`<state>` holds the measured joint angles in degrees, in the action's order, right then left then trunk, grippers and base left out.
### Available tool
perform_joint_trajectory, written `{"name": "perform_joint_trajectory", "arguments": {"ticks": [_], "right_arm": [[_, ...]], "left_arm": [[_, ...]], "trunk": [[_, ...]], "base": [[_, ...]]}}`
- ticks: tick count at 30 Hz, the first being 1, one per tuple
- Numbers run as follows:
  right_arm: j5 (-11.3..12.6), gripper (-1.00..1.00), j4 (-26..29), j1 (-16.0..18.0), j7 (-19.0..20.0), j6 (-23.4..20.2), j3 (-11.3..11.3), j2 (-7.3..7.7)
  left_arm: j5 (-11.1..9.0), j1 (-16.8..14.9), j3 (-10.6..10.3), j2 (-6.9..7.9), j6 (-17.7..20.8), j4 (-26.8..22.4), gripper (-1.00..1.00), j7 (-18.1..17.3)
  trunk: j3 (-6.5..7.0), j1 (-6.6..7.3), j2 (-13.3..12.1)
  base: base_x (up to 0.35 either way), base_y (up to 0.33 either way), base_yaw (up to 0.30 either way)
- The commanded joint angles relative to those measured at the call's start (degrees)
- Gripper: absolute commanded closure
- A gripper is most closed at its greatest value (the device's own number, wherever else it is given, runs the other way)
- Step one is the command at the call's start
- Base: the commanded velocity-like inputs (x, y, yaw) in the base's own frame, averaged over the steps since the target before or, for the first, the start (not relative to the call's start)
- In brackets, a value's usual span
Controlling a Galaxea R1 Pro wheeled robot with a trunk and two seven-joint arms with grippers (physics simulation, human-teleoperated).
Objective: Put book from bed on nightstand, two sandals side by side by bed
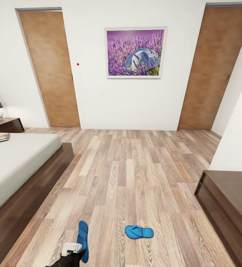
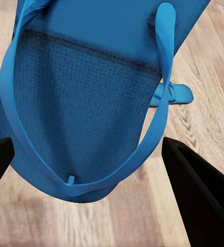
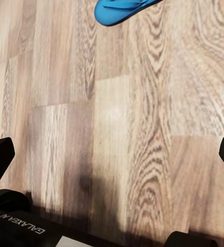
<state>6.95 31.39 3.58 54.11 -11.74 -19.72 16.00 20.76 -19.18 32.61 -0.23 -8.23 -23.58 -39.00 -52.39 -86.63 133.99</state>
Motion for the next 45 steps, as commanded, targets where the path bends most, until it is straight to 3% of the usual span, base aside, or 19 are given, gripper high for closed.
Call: {"name": "perform_joint_trajectory", "arguments": {"ticks": [1,25,37,45], "right_arm": [[0.4,-1.0,0.0,0.0,0.2,-0.6,-0.1,0.0],[0.4,-1.0,0.1,0.0,0.2,-0.6,-0.2,0.0],[0.4,-1.0,0.0,0.0,0.2,-0.6,-0.2,0.0],[0.4,-1.0,0.1,0.0,0.2,-0.6,-0.2,0.01]], "left_arm": [[0.6,-0.1,0.4,-0.04,-0.4,0.0,1.0,-0.2],[0.6,-0.1,0.5,-0.04,-0.3,0.0,1.0,-0.4],[0.6,-0.1,0.5,-0.04,-0.3,0.0,1.0,-0.3],[0.6,-0.1,0.5,-0.04,-0.3,0.0,1.0,-0.3]], "trunk": [[-0.05,0.01,0.0],[-0.05,0.01,0.0],[-0.05,0.01,0.0],[-0.05,0.01,0.0]], "base": [[0.0,0.0,0.095],[0.003,0.0,0.09],[0.254,0.026,0.001],[0.059,0.001,0.0]]}}
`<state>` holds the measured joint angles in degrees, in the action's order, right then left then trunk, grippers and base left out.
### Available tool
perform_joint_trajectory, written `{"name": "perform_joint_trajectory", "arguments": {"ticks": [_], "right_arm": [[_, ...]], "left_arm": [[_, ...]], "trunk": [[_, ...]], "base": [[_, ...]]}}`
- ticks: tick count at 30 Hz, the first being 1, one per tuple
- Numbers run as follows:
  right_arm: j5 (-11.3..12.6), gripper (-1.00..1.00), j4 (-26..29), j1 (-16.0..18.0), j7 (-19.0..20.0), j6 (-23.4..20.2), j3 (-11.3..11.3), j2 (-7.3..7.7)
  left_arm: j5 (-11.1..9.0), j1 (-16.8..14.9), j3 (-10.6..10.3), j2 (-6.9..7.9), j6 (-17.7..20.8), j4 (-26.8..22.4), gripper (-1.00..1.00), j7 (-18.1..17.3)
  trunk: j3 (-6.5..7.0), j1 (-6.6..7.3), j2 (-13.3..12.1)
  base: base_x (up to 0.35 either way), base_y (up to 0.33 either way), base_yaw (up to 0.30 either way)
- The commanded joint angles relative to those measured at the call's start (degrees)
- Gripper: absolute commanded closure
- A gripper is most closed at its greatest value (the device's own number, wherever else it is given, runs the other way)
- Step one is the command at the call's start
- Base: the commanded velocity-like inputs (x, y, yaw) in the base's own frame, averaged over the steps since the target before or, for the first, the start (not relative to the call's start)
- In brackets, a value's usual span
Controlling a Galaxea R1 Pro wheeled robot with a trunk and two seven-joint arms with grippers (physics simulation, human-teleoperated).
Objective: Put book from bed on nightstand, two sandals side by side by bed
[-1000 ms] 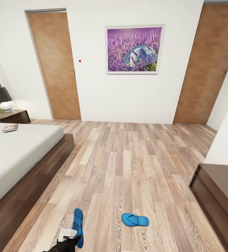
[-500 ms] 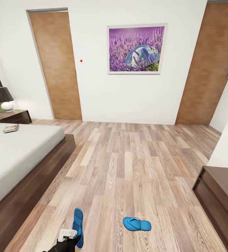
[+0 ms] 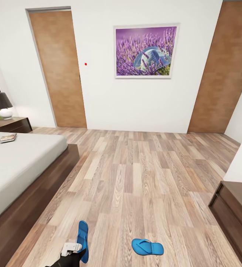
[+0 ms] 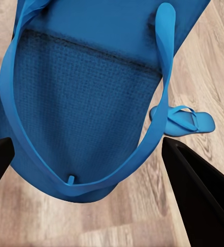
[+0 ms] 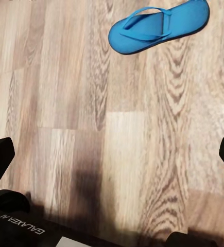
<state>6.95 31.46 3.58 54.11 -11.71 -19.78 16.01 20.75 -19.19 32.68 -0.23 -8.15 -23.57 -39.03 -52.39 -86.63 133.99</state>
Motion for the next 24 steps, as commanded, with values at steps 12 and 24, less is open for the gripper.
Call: {"name": "perform_joint_trajectory", "arguments": {"ticks": [12,24], "right_arm": [[0.4,-1.0,0.0,0.0,0.2,-0.6,-0.2,0.01],[0.4,-1.0,0.0,0.0,0.2,-0.7,-0.1,0.01]], "left_arm": [[0.5,-0.1,0.5,-0.1,-0.4,0.0,1.0,-0.3],[0.5,-0.1,0.3,-0.12,-0.3,0.0,1.0,0.0]], "trunk": [[-0.05,0.01,0.0],[0.66,0.89,-1.6]], "base": [[0.002,0.0,0.0],[0.0,0.0,0.0]]}}
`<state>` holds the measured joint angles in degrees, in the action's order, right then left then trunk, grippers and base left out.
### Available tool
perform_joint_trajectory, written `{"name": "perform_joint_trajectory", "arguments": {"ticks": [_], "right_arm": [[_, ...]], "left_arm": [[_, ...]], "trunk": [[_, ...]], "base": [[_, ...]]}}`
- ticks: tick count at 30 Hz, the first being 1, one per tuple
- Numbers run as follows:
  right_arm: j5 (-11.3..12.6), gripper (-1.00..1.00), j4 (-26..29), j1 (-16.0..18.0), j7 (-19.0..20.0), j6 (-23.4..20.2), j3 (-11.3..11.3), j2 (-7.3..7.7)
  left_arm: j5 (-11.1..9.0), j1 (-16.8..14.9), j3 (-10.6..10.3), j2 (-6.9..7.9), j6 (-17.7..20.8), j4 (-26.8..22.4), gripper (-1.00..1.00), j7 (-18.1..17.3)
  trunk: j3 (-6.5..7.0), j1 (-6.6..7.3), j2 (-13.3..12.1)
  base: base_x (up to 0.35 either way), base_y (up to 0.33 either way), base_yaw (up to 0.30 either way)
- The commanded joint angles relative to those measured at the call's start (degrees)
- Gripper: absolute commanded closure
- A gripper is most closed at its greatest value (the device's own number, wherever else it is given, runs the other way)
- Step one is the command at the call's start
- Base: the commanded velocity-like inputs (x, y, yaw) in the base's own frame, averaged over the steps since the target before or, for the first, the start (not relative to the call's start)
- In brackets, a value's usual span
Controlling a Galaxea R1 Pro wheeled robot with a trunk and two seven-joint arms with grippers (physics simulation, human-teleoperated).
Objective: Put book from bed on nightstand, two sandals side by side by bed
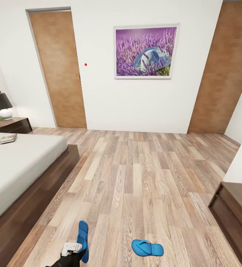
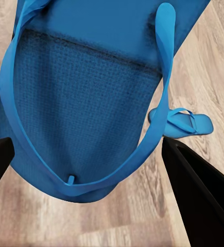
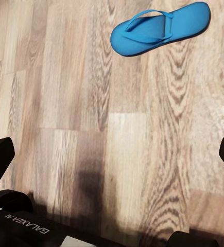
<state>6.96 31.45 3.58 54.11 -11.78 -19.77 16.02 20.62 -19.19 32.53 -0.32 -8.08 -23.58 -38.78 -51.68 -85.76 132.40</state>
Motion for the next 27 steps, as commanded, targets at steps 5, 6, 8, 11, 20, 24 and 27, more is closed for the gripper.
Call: {"name": "perform_joint_trajectory", "arguments": {"ticks": [5,6,8,11,20,24,27], "right_arm": [[0.4,-1.0,0.0,0.0,0.2,-0.6,-0.1,-0.01],[0.4,-1.0,0.0,0.0,0.2,-0.6,-0.2,-0.01],[0.4,-1.0,0.0,0.0,0.2,-0.6,-0.2,-0.02],[0.4,-1.0,0.0,0.0,0.2,-0.5,-0.2,-0.01],[0.4,-1.0,0.0,0.0,0.2,-0.6,-0.2,0.0],[0.4,-1.0,0.0,0.0,0.2,-0.6,-0.2,0.02],[0.4,-1.0,0.0,0.0,0.2,-0.6,-0.2,0.05]], "left_arm": [[0.7,-0.1,0.4,-0.04,-0.4,0.0,1.0,-0.3],[0.7,-0.1,0.4,-0.04,-0.3,0.0,1.0,-0.3],[0.7,-0.1,0.4,-0.04,-0.3,0.0,1.0,-0.3],[0.7,-0.1,0.4,-0.04,-0.3,0.0,1.0,-0.4],[0.7,-0.1,0.4,-0.04,-0.3,0.0,1.0,-0.7],[0.7,-0.1,0.4,-0.04,-0.4,0.0,1.0,-0.7],[0.7,-0.1,0.5,-0.04,-0.4,0.0,1.0,-0.6]], "trunk": [[0.85,1.12,-2.0],[1.03,1.34,-2.4],[1.39,1.77,-3.2],[1.93,2.43,-4.4],[2.64,3.31,-6.0],[2.64,3.31,-6.0],[2.64,3.31,-6.0]], "base": [[0.0,0.0,0.0],[0.0,0.0,0.0],[0.0,0.0,0.0],[0.0,0.0,0.0],[0.0,0.0,0.0],[0.0,0.0,0.0],[0.022,0.0,0.0]]}}
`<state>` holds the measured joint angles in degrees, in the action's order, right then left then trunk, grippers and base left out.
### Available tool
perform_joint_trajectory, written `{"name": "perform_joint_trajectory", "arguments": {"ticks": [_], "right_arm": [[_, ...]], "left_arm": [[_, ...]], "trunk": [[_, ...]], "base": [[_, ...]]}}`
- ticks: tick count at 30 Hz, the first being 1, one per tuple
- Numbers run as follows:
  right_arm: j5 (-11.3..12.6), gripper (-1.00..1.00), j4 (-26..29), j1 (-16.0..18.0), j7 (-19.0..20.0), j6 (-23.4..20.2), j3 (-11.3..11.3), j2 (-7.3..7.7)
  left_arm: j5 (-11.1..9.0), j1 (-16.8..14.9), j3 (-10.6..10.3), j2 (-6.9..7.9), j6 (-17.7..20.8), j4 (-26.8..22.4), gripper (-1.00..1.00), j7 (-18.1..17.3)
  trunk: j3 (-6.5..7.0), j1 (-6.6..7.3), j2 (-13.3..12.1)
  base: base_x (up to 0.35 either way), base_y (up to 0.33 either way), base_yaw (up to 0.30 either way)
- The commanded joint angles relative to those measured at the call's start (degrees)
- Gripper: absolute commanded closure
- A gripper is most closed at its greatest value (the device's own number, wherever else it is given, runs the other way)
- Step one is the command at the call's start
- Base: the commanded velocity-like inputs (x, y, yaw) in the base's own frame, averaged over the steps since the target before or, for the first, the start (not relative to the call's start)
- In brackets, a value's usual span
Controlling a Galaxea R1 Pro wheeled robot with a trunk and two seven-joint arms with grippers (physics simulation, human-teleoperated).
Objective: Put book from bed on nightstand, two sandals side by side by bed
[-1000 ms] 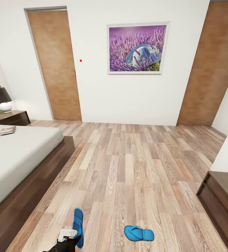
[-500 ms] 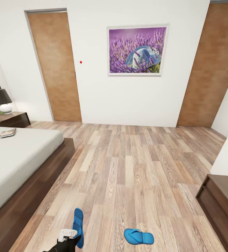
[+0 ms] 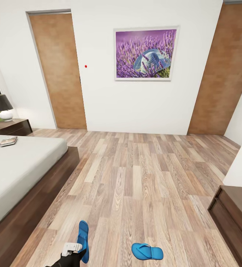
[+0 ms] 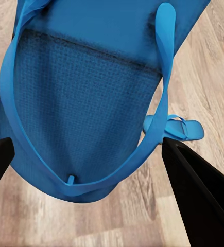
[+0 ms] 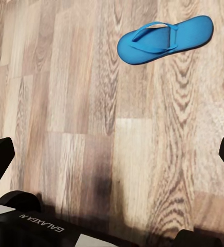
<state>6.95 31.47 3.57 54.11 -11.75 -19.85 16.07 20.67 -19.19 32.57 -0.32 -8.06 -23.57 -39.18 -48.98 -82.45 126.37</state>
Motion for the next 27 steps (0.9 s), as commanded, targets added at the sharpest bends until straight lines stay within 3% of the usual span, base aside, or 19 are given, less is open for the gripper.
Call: {"name": "perform_joint_trajectory", "arguments": {"ticks": [1,8,27], "right_arm": [[0.4,-1.0,0.0,0.0,0.2,-0.6,-0.1,0.0],[0.4,-1.0,0.0,0.0,0.2,-0.6,-0.1,-0.02],[0.4,-1.0,0.0,0.0,0.2,-0.6,-0.1,-0.04]], "left_arm": [[0.6,-0.1,0.5,-0.04,-0.4,0.0,1.0,-0.2],[0.6,-0.1,0.5,-0.04,-0.4,0.0,1.0,-0.1],[0.6,-0.1,0.5,-0.04,-0.4,0.0,1.0,-0.2]], "trunk": [[-0.05,0.0,0.0],[-0.05,0.0,0.0],[-0.05,0.0,0.0]], "base": [[0.118,0.0,0.0],[0.196,0.0,0.0],[0.011,0.0,0.0]]}}
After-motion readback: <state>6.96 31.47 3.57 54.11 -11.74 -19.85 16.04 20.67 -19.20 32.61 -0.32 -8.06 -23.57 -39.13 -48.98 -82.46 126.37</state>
